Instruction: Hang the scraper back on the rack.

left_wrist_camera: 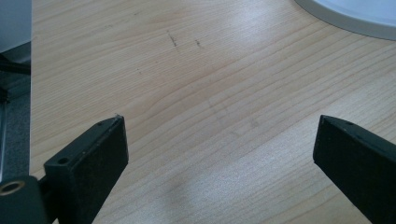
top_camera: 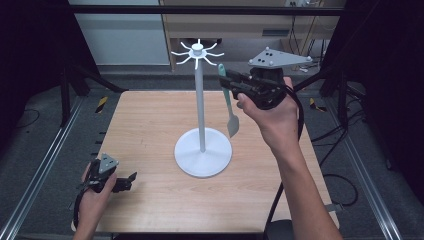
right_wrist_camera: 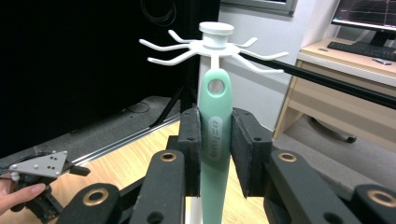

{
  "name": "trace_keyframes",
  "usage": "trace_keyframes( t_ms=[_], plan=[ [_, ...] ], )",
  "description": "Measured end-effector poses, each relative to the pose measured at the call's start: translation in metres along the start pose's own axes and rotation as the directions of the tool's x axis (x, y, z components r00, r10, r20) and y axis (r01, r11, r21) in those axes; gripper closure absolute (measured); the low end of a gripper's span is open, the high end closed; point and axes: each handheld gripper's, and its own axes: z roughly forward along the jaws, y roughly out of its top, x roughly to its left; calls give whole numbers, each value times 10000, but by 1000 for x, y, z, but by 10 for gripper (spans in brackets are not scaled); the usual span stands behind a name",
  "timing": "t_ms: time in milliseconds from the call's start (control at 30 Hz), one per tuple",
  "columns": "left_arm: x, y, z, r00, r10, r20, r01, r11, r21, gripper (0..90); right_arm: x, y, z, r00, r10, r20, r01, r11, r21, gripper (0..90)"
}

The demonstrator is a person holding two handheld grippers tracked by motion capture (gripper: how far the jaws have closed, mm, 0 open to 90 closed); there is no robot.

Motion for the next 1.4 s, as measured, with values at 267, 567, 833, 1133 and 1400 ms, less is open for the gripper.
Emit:
trace_keyframes(
  t_ms=[267,567,833,1133,1400],
  plan=[
    [1,0,0,10000,-24,-14,24,10000,-48,30,1,3,6,10000,-10,30,9,9999,145,746],
    [0,0,-1,10000,14,-4,-14,10000,-17,30,-1,6,11,10000,2,76,-4,9996,278,746],
    [-1,0,0,10000,22,2,-22,10000,-10,30,-2,7,18,10000,47,82,-51,9989,470,746],
    [-1,0,0,10000,16,11,-16,10000,-29,30,-1,7,27,10000,98,13,-98,9986,524,745],
    [-1,0,0,10000,65,36,-65,10000,20,30,1,5,30,9999,118,14,-119,9989,443,743]
  ],
)
